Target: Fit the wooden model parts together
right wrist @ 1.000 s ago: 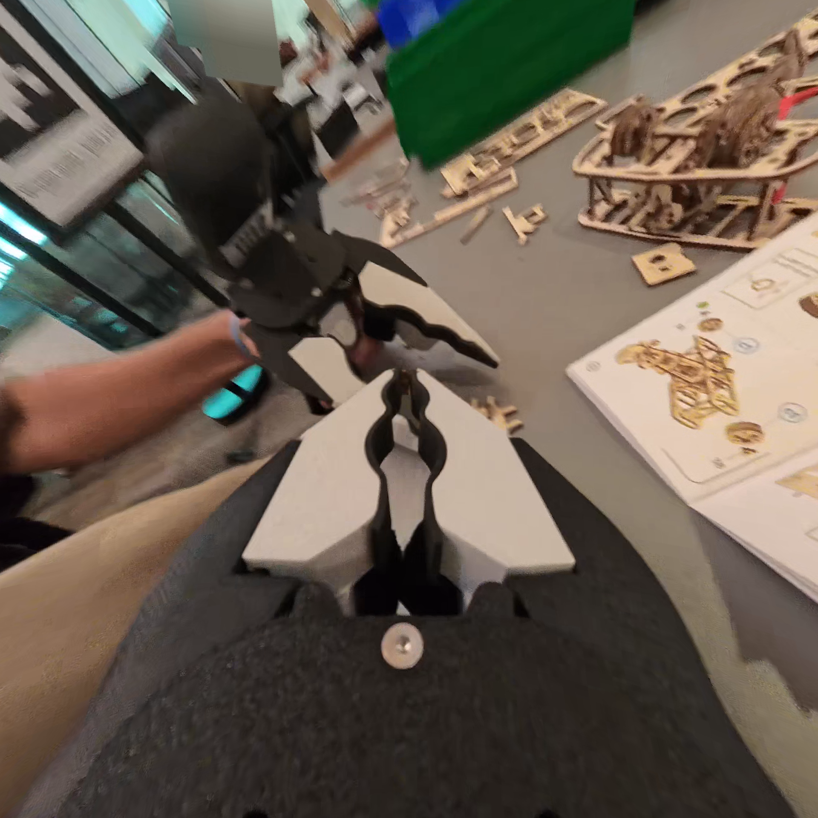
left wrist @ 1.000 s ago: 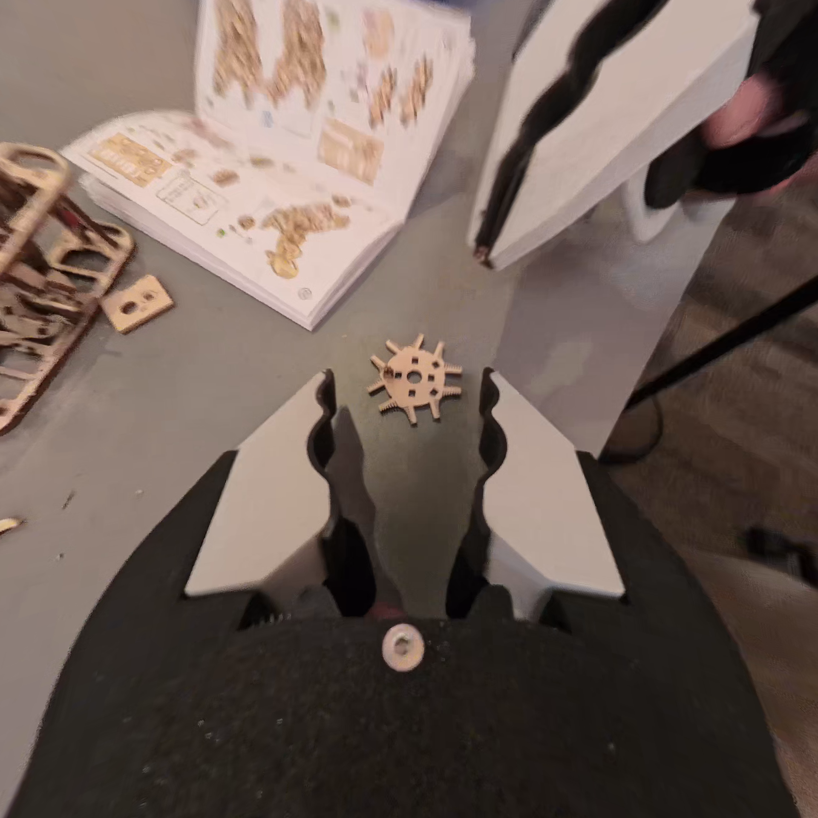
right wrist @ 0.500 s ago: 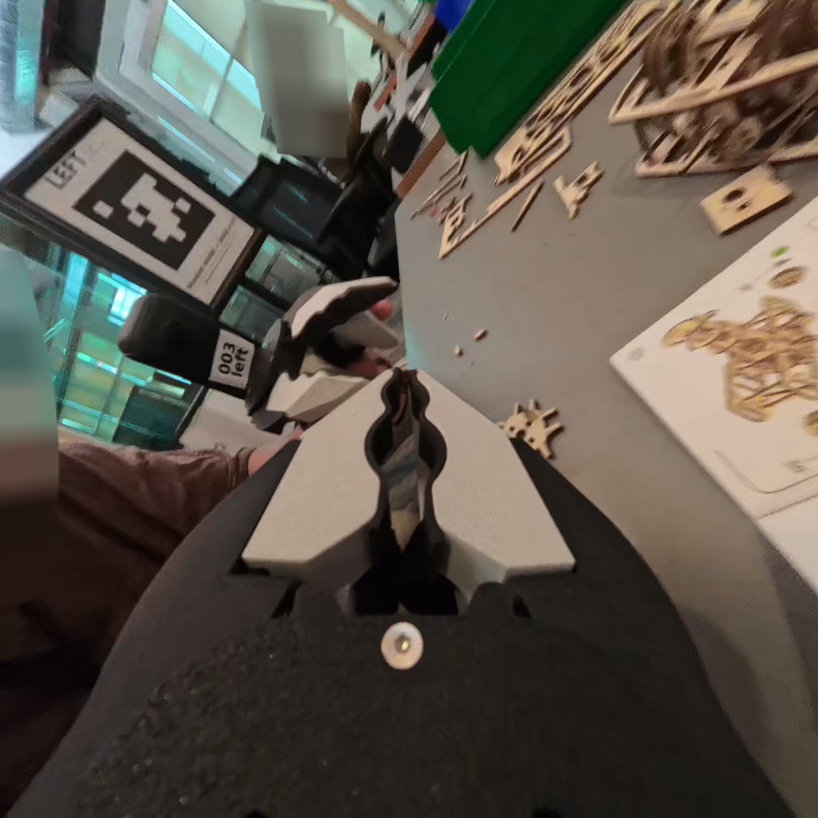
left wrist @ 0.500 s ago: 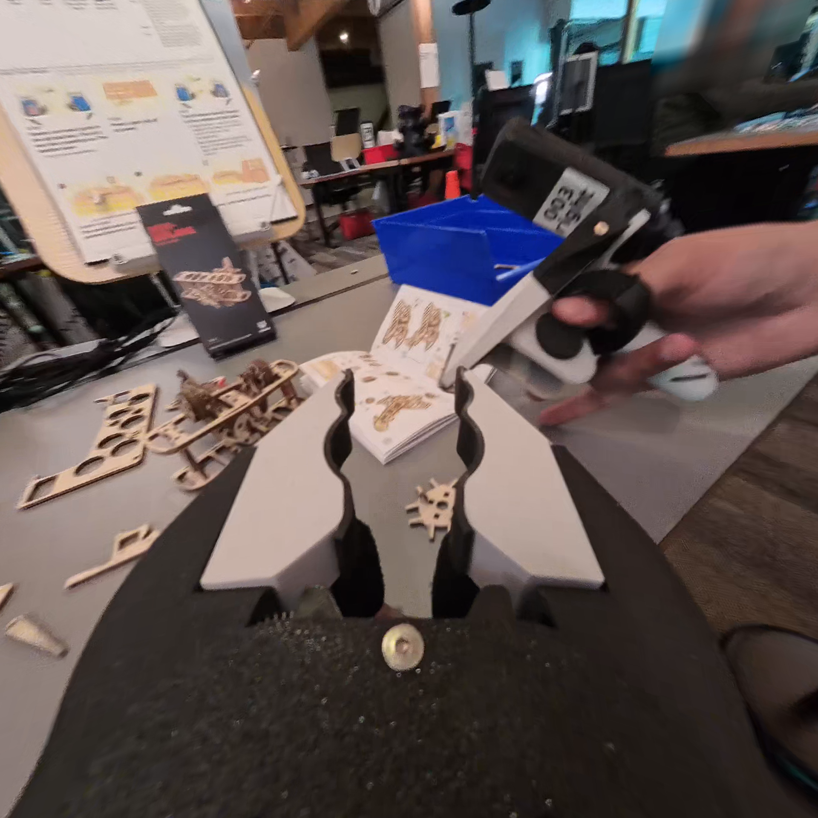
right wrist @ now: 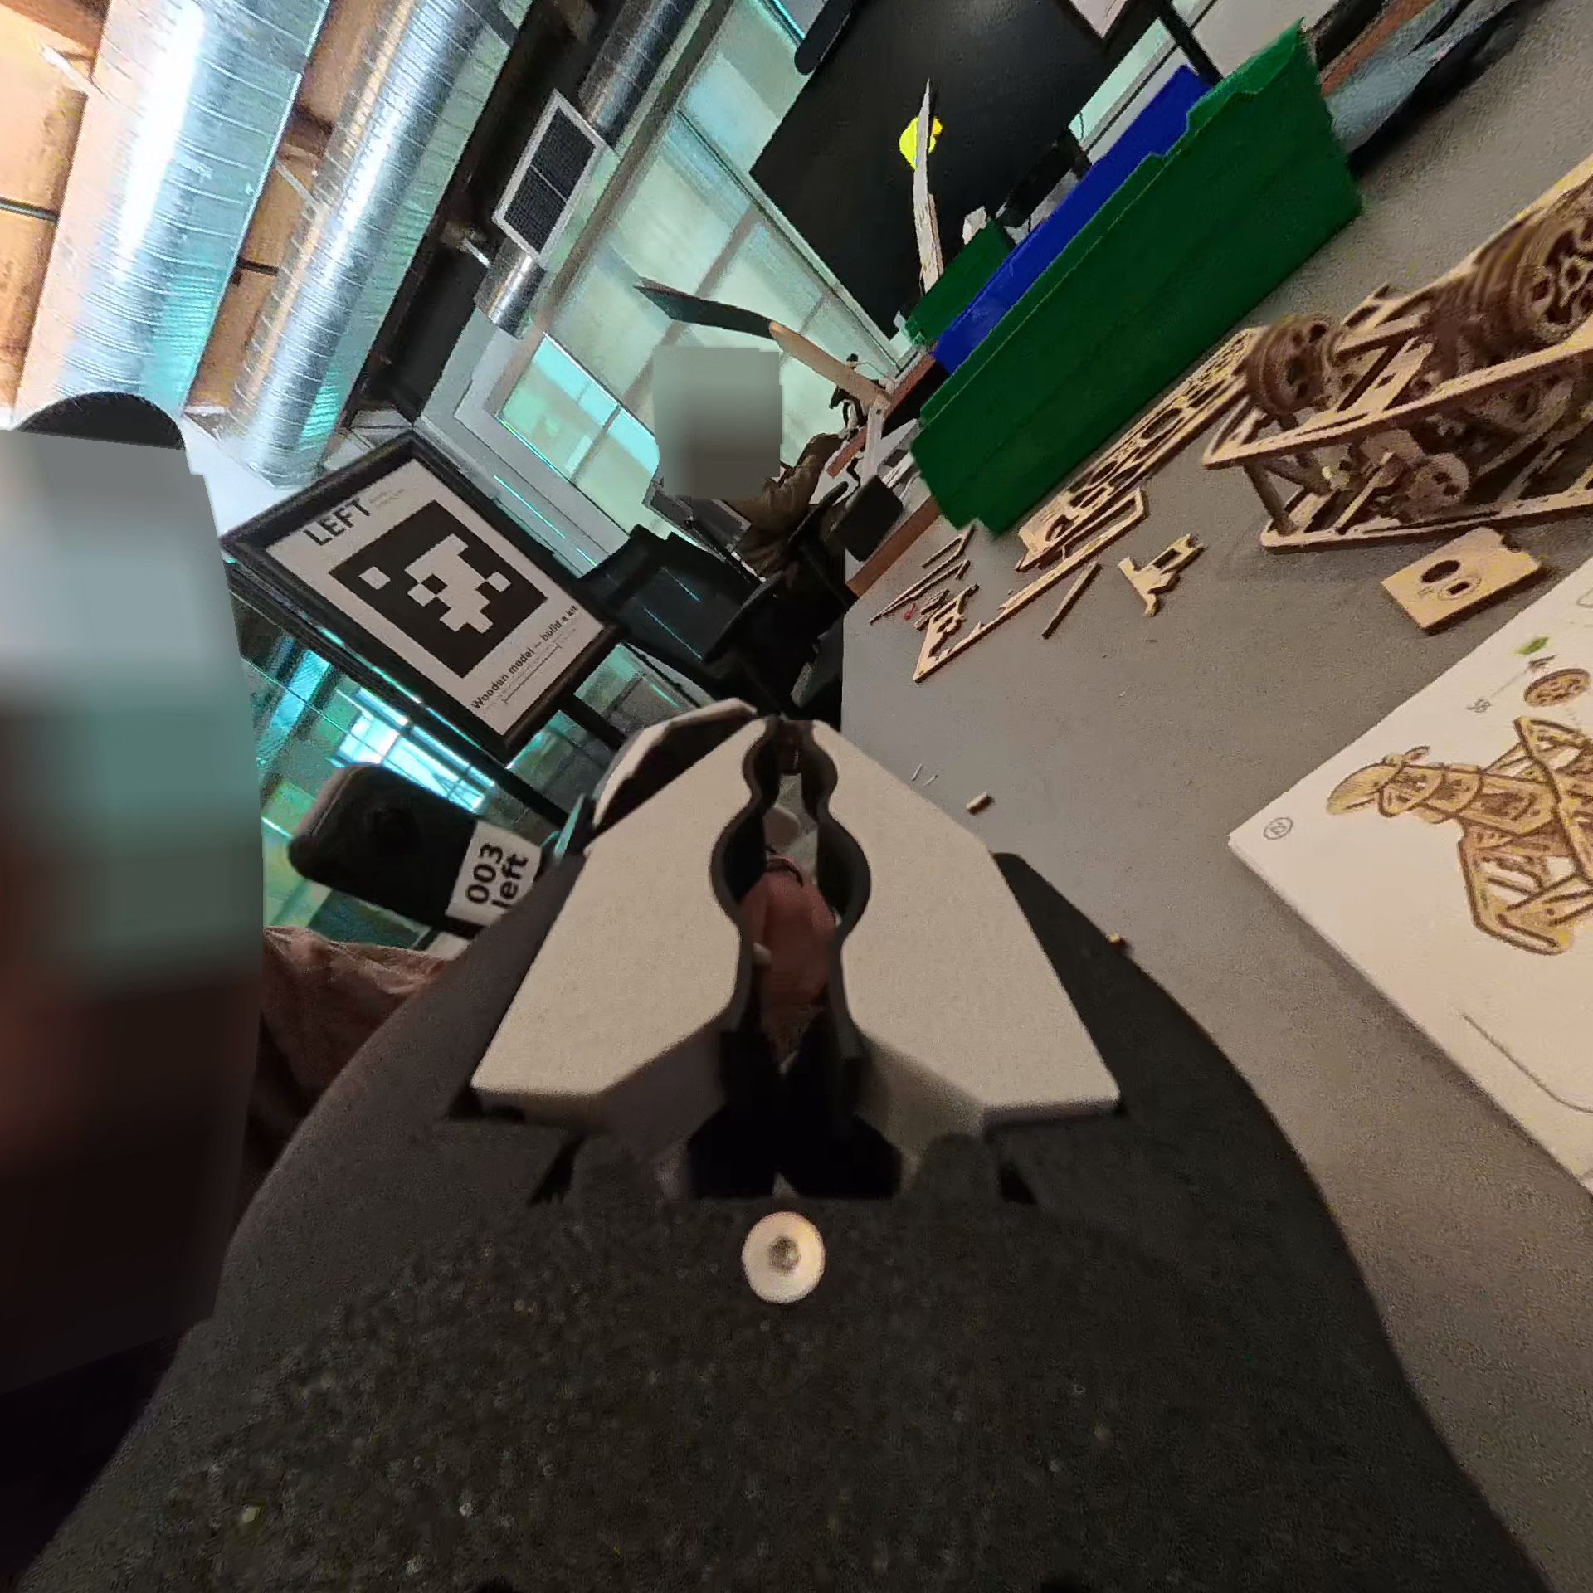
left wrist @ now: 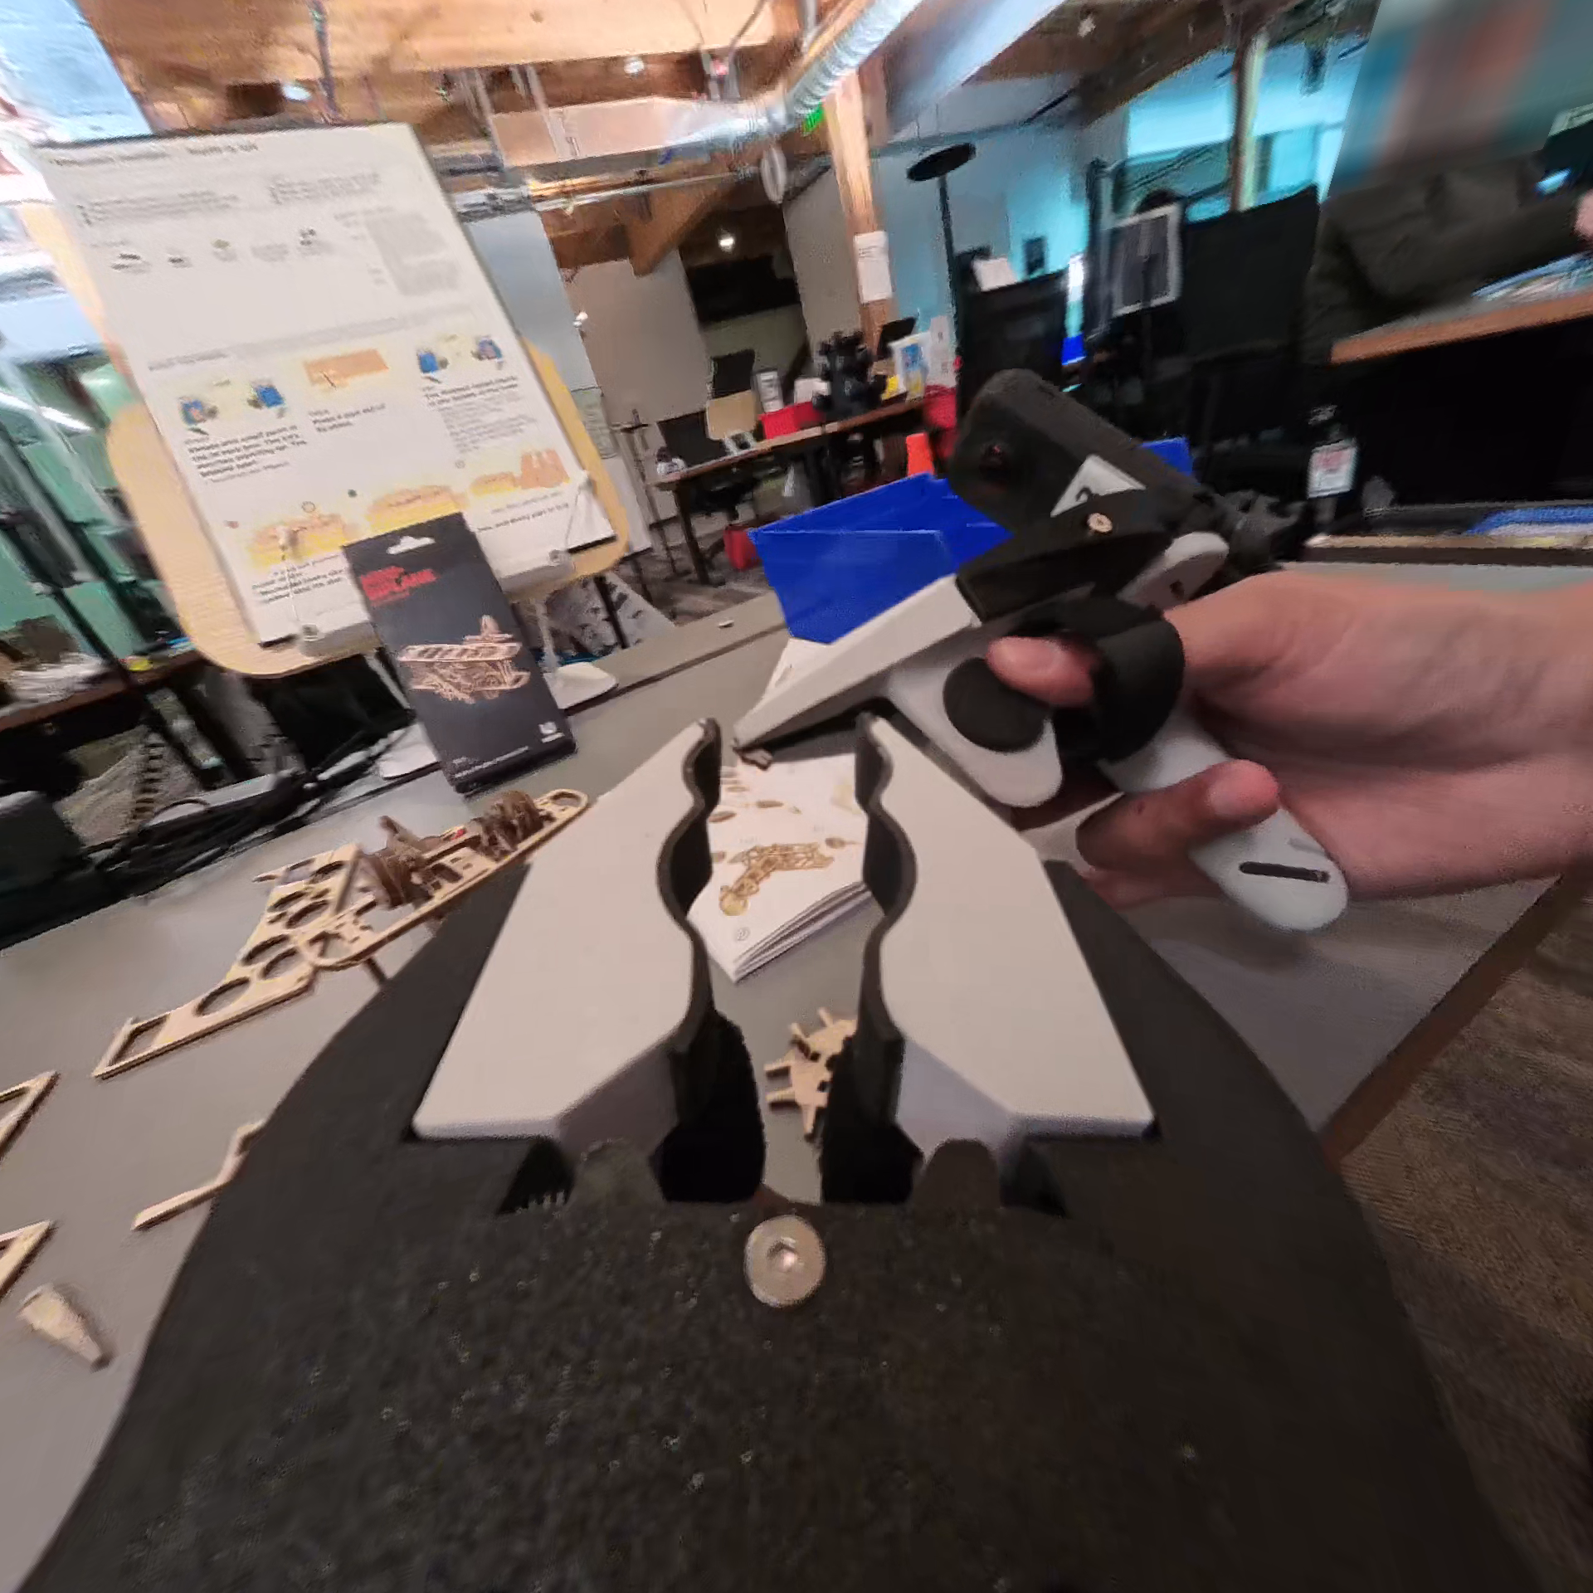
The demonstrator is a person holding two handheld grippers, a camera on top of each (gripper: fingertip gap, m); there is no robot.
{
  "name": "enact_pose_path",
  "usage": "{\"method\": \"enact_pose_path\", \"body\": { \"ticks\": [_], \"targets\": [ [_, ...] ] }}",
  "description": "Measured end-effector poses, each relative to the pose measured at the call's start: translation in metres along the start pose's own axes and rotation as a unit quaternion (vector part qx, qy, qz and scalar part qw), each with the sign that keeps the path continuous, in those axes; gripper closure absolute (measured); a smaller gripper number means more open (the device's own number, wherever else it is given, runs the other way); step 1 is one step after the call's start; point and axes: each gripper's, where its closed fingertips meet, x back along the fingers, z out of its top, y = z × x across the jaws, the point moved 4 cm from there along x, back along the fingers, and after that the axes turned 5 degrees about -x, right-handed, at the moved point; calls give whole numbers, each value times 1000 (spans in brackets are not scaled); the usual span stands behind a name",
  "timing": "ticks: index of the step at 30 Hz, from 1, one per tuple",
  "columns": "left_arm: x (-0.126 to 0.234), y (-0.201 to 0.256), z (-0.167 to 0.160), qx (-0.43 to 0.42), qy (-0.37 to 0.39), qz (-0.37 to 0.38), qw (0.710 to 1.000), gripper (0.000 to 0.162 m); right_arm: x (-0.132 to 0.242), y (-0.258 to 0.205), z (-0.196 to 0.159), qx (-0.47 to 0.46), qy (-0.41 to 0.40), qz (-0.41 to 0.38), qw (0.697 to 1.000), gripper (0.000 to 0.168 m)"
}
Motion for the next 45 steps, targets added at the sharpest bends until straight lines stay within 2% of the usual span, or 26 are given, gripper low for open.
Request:
{"method": "enact_pose_path", "body": {
  "ticks": [7,17,21,26,30,31,36,45],
  "targets": [
    [-8,1,-3,5,-16,0,1000,130,5,-9,-3,-2,14,8,1000,165],
    [-9,0,-3,-9,-13,5,1000,160,6,-15,-2,9,9,19,1000,166],
    [-8,1,-3,-39,-11,7,999,160,7,-16,-3,26,6,8,1000,166],
    [-7,0,-2,-38,-8,8,999,161,7,-19,-3,42,1,-5,999,166],
    [-5,-3,-1,-40,-4,18,999,155,5,-20,-4,65,-5,-21,998,166],
    [-4,-2,-1,-41,-3,11,999,160,4,-21,-4,73,-5,-25,997,166],
    [-2,-2,-1,-61,4,19,998,162,2,-23,-4,93,-16,-36,995,167],
    [-3,-2,-1,-49,10,8,999,162,16,-23,3,61,10,-20,998,165]
  ]
}}
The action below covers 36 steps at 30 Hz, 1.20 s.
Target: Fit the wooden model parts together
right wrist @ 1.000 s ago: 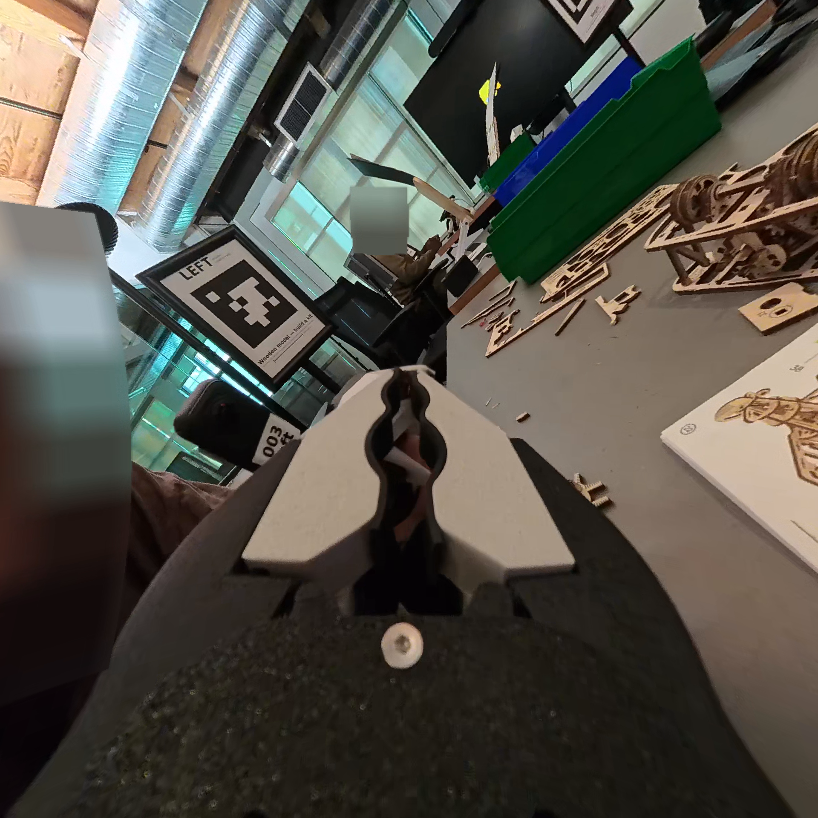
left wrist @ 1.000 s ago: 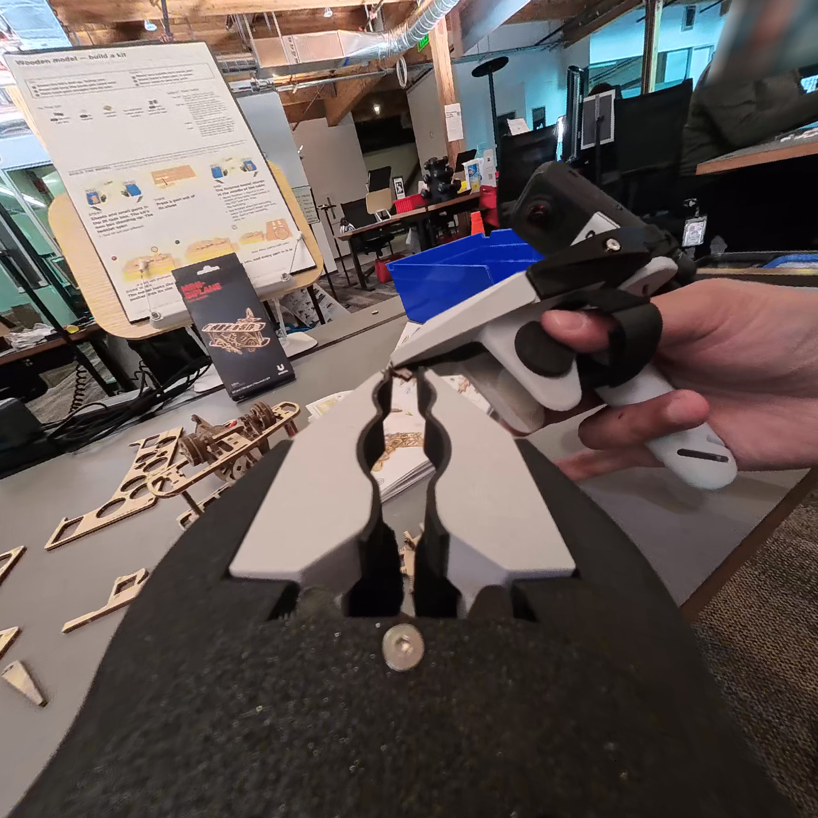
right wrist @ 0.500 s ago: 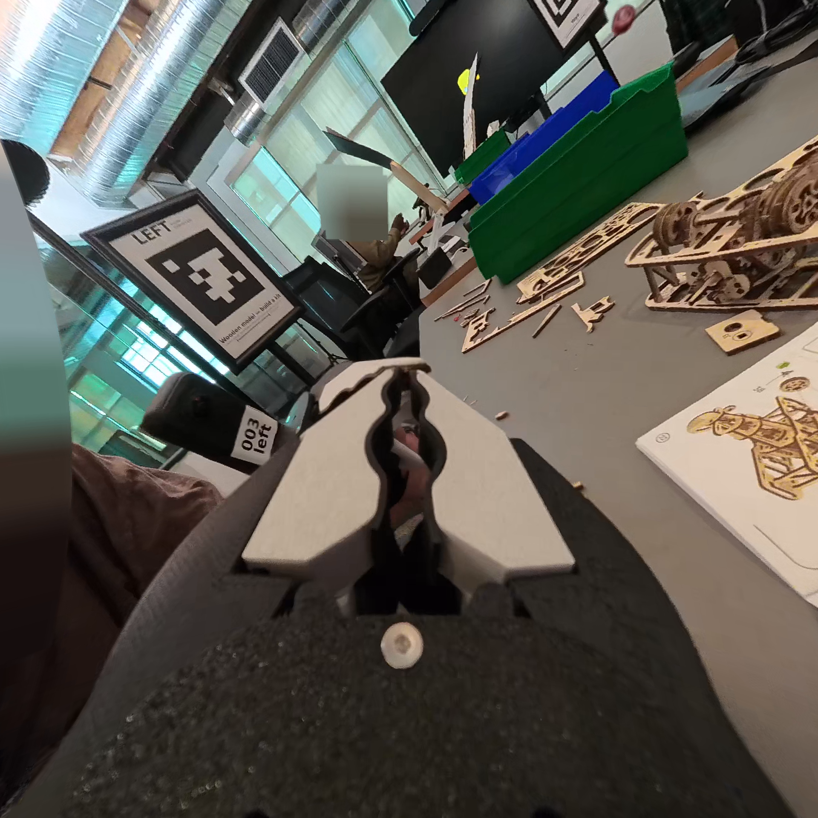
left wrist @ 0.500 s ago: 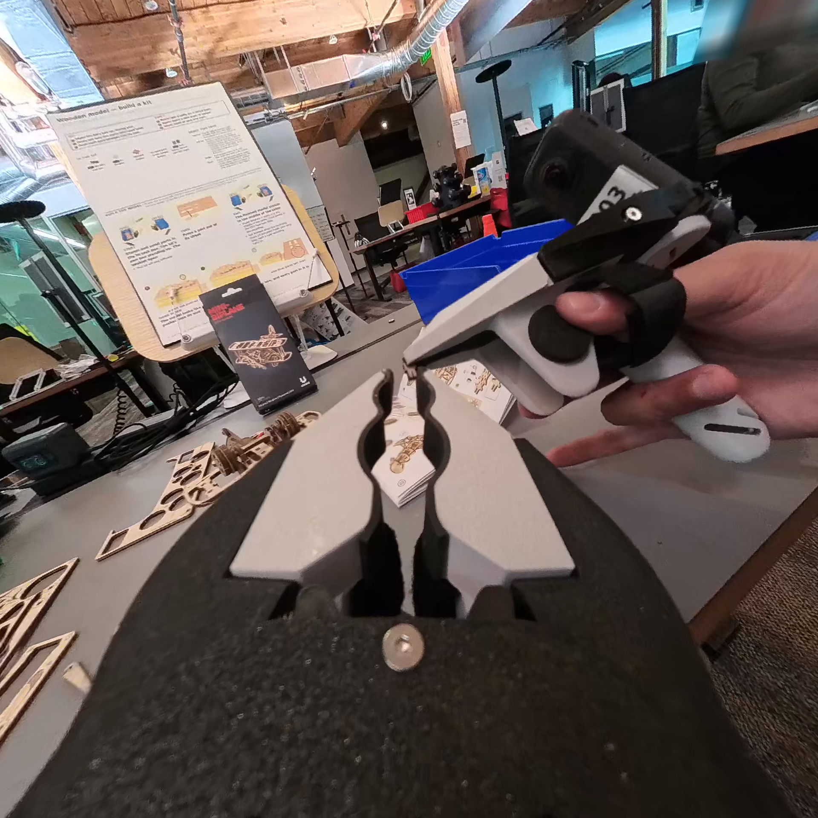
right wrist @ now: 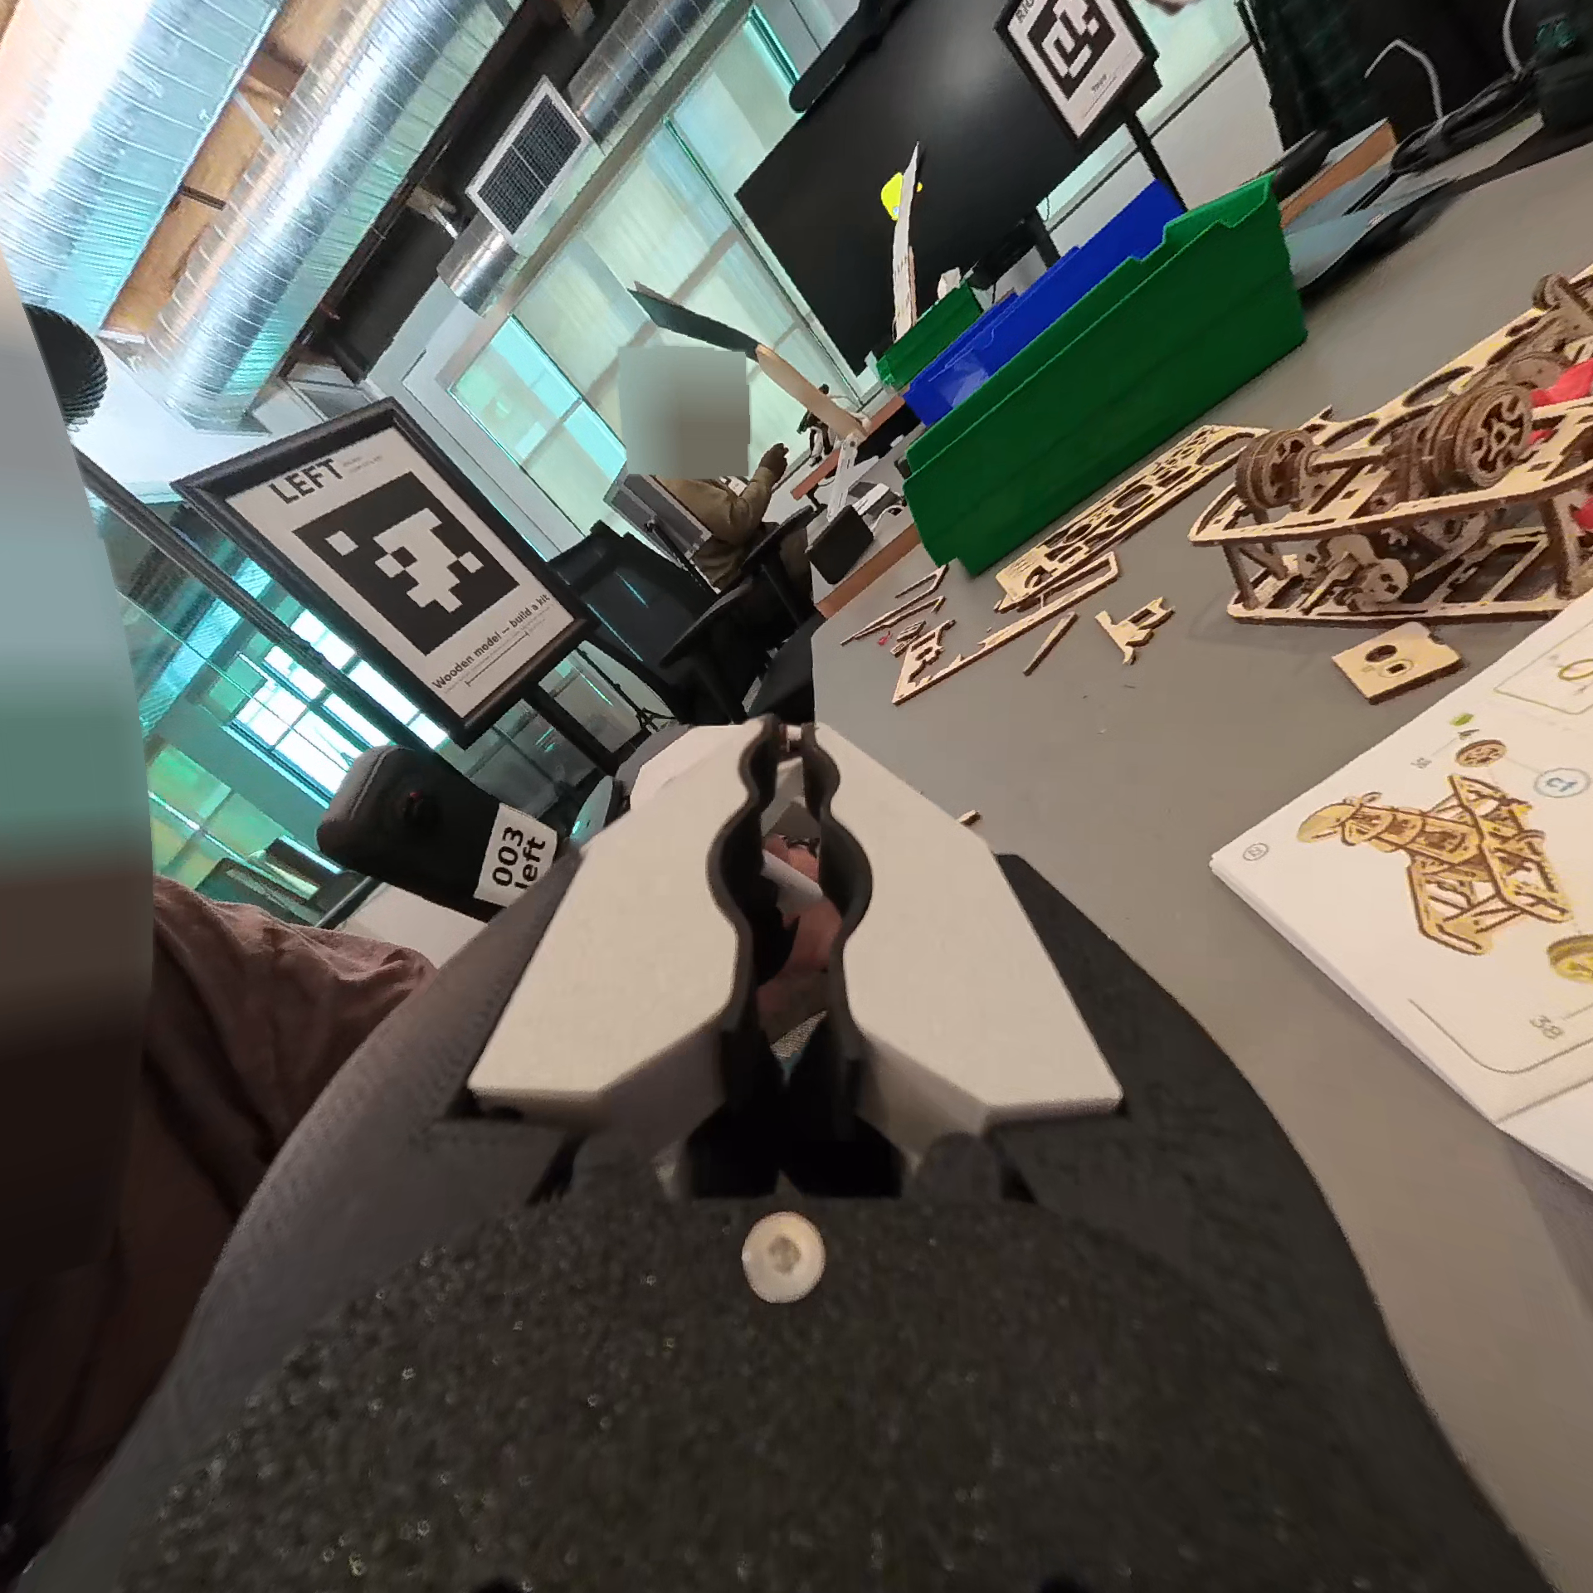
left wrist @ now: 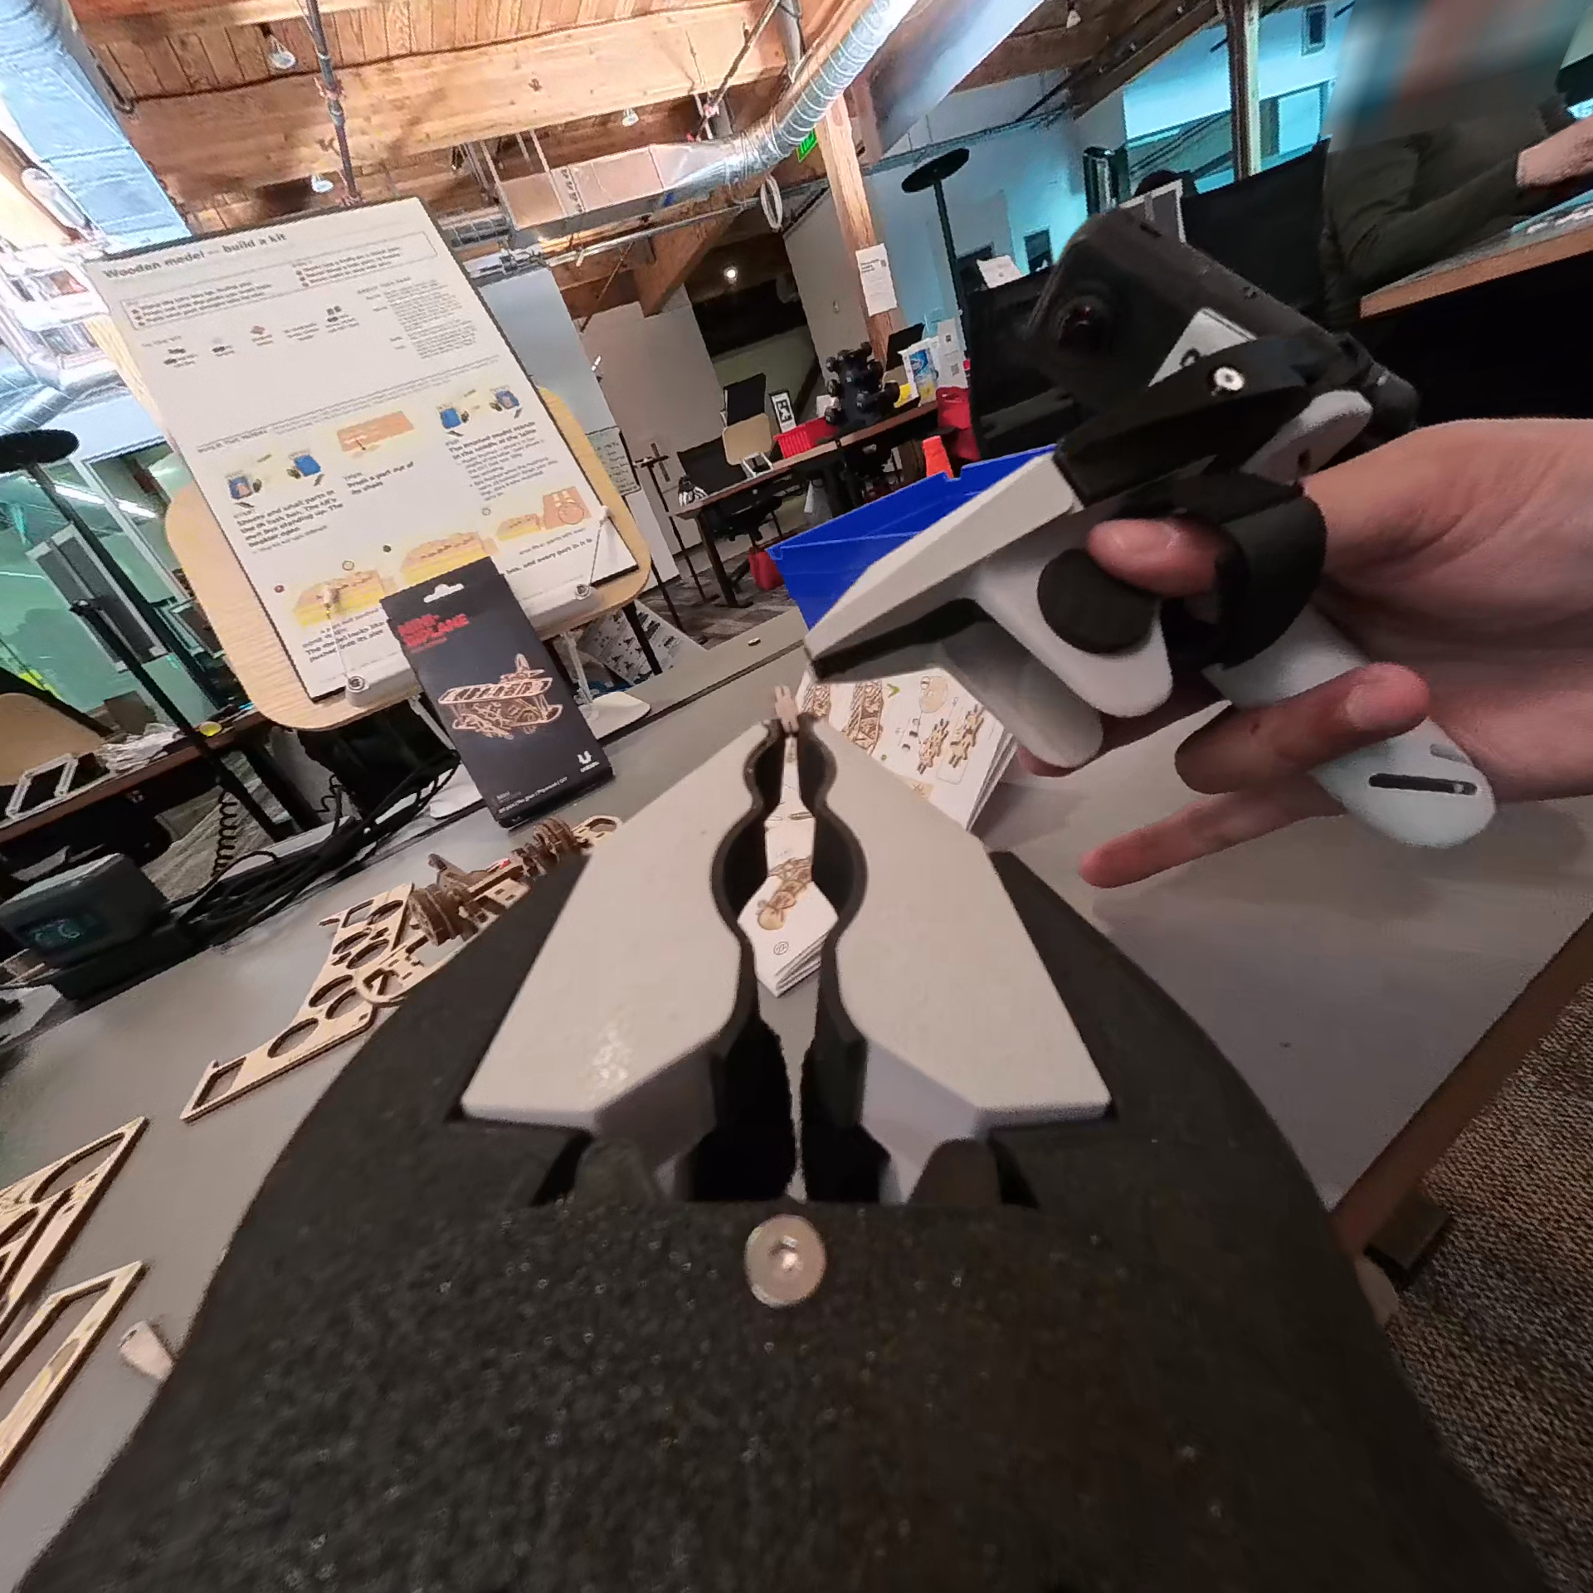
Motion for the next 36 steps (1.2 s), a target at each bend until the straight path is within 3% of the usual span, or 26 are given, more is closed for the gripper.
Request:
{"method": "enact_pose_path", "body": {
  "ticks": [29,34,36],
  "targets": [
    [-2,5,-2,-12,-5,-11,1000,162,-7,0,-7,7,-19,2,1000,167],
    [-4,2,-9,-13,-34,-30,999,155,-5,8,-7,65,-41,-57,995,166],
    [0,7,-18,-12,-76,-99,992,148,-3,18,-10,106,-60,-105,987,167]
  ]
}}
